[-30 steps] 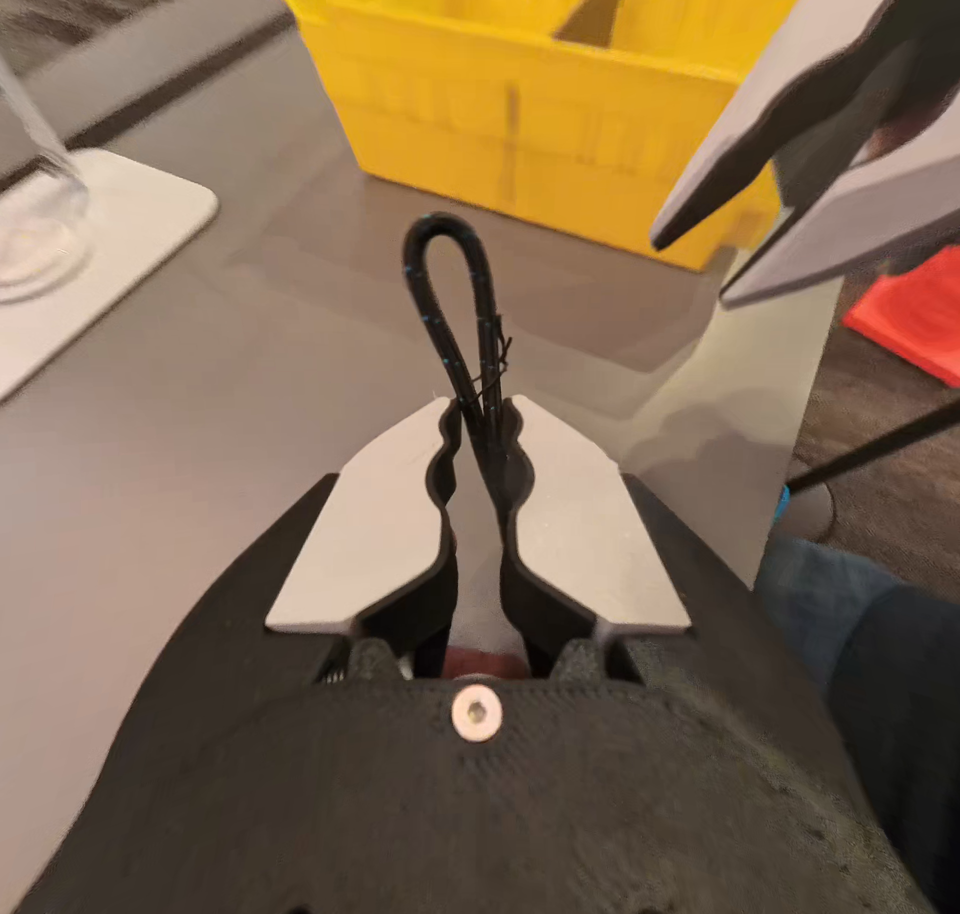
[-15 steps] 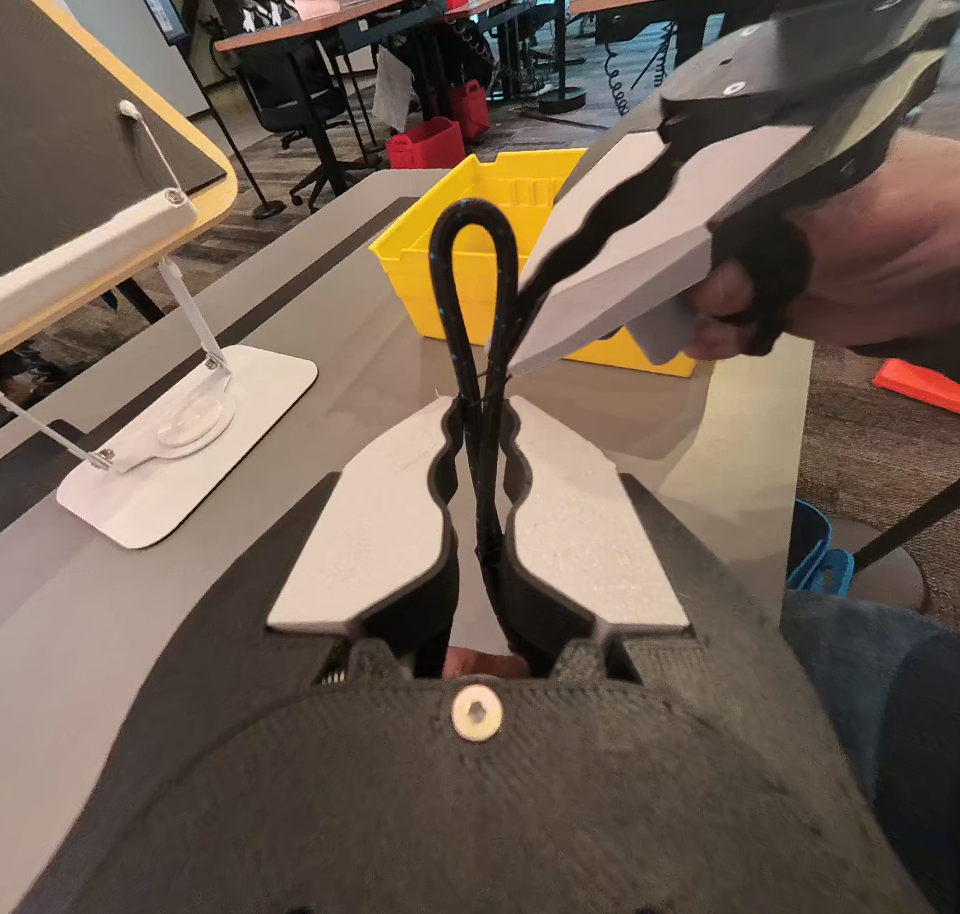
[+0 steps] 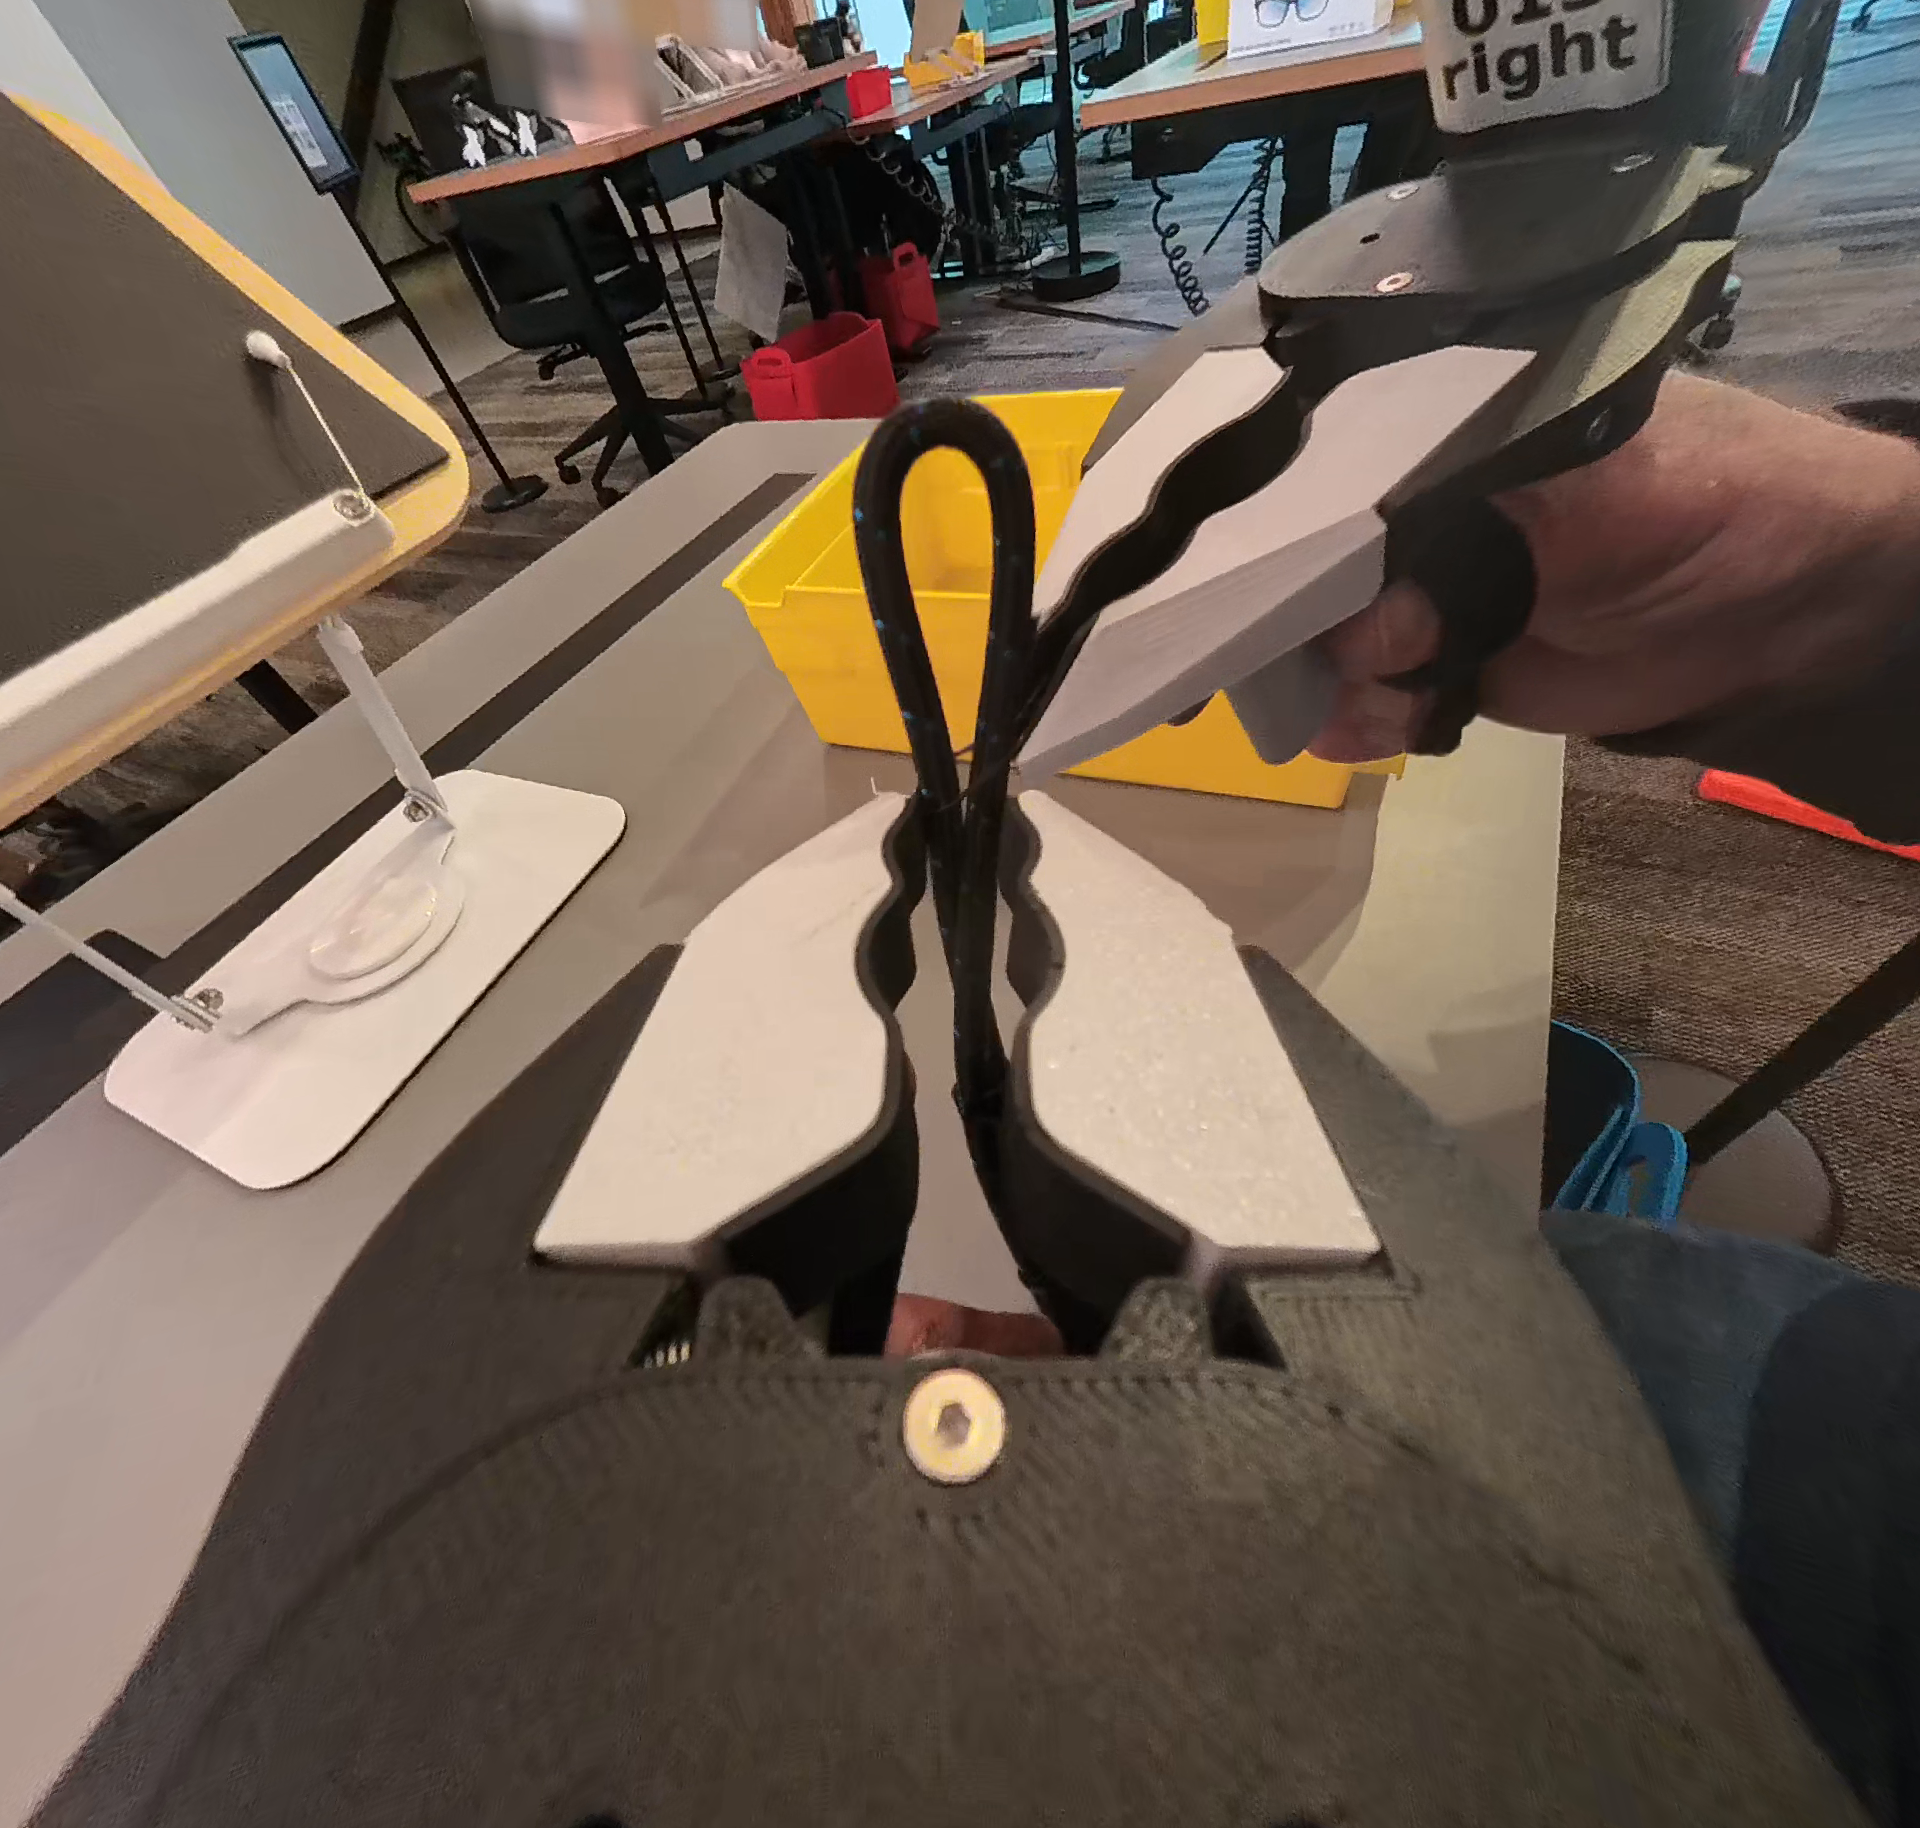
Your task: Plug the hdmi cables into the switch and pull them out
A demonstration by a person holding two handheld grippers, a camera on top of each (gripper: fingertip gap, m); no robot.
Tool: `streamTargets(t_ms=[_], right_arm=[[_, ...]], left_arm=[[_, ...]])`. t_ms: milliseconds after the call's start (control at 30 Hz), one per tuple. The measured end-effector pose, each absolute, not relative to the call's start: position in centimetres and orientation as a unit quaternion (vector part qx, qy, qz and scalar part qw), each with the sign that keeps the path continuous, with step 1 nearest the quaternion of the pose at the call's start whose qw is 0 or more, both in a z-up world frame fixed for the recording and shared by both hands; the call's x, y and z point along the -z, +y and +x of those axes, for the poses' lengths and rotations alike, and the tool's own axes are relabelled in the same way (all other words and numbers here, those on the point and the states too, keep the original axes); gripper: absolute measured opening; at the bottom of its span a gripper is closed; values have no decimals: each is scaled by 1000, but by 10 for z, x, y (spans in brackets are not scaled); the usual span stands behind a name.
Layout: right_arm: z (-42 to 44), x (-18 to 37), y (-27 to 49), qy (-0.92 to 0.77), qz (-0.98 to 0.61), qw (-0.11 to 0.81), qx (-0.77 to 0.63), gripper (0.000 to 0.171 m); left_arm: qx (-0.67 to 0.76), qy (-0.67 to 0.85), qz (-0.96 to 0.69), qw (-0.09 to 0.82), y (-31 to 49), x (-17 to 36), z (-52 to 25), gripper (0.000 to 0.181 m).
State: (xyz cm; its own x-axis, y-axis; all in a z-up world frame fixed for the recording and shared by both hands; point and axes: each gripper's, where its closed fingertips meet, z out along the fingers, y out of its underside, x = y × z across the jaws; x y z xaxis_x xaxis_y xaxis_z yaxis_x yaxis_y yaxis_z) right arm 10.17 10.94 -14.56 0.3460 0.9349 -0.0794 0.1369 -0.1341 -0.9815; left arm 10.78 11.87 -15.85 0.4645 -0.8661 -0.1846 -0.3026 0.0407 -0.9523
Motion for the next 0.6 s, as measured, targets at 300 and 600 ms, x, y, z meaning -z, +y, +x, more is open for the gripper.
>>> streamTargets(t_ms=[300,600], right_arm=[[106,138,110,-449,-641,554,-283,3],[113,138,118,-526,-608,592,-46,0]], left_arm=[[258,454,-650,552,119,151,112,13],[302,426,-678,517,124,150,118,12]])
